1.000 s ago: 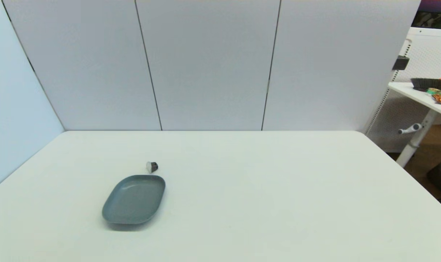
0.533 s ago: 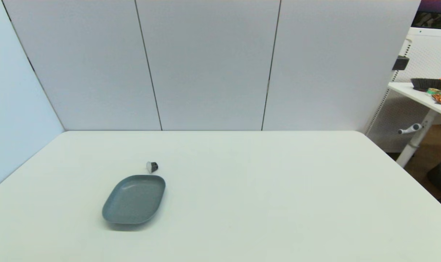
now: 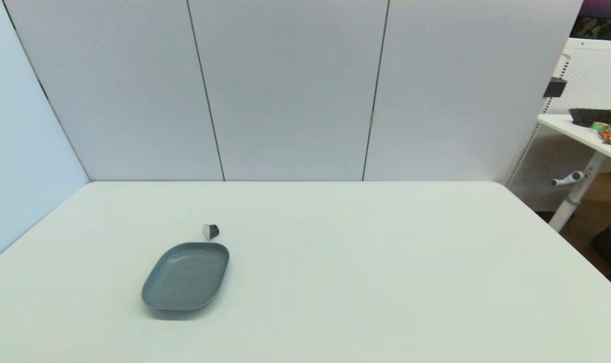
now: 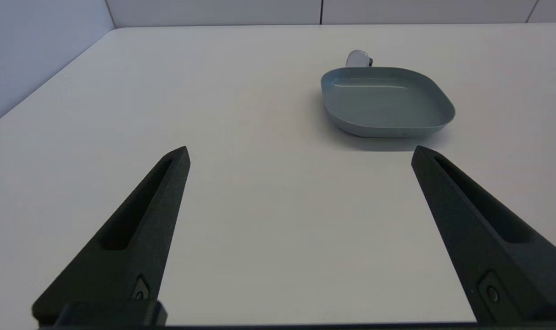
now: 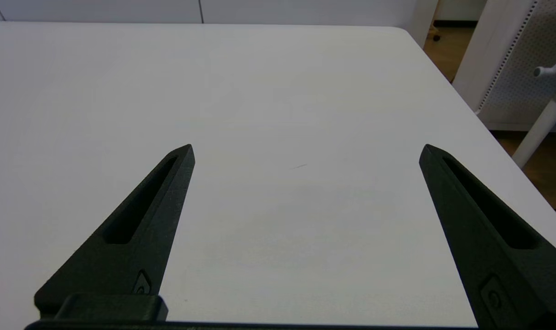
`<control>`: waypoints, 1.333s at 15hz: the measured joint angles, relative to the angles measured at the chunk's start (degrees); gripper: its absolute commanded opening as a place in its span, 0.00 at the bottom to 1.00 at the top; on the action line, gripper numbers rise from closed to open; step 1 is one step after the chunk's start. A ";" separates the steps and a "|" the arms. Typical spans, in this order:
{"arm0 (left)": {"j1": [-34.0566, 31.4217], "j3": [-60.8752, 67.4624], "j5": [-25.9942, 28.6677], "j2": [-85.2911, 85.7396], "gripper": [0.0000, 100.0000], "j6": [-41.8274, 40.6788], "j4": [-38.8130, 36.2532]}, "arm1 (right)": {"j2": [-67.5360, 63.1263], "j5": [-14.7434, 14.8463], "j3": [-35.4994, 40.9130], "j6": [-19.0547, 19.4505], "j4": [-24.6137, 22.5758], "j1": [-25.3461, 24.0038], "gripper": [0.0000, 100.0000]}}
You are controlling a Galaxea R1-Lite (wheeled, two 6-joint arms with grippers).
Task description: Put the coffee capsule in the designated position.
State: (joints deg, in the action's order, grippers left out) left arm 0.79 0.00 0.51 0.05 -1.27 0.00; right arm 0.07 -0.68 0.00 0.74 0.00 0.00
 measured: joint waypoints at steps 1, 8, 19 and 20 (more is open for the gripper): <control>0.00 0.00 -0.22 0.05 1.00 0.11 0.00 | 0.00 0.02 0.00 0.00 0.00 0.00 1.00; 0.00 0.00 -0.27 0.06 1.00 0.17 0.00 | 0.00 0.02 0.00 0.00 0.00 0.00 1.00; 0.00 0.00 -0.27 0.06 1.00 0.20 0.00 | 0.00 0.05 0.00 -0.11 0.00 0.00 1.00; 0.00 0.00 -0.24 0.06 1.00 0.20 0.00 | 0.00 0.06 0.00 -0.28 0.00 0.00 1.00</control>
State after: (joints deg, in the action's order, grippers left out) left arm 0.79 0.00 0.27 0.11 -1.07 0.00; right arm 0.07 -0.62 0.00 0.46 0.00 0.00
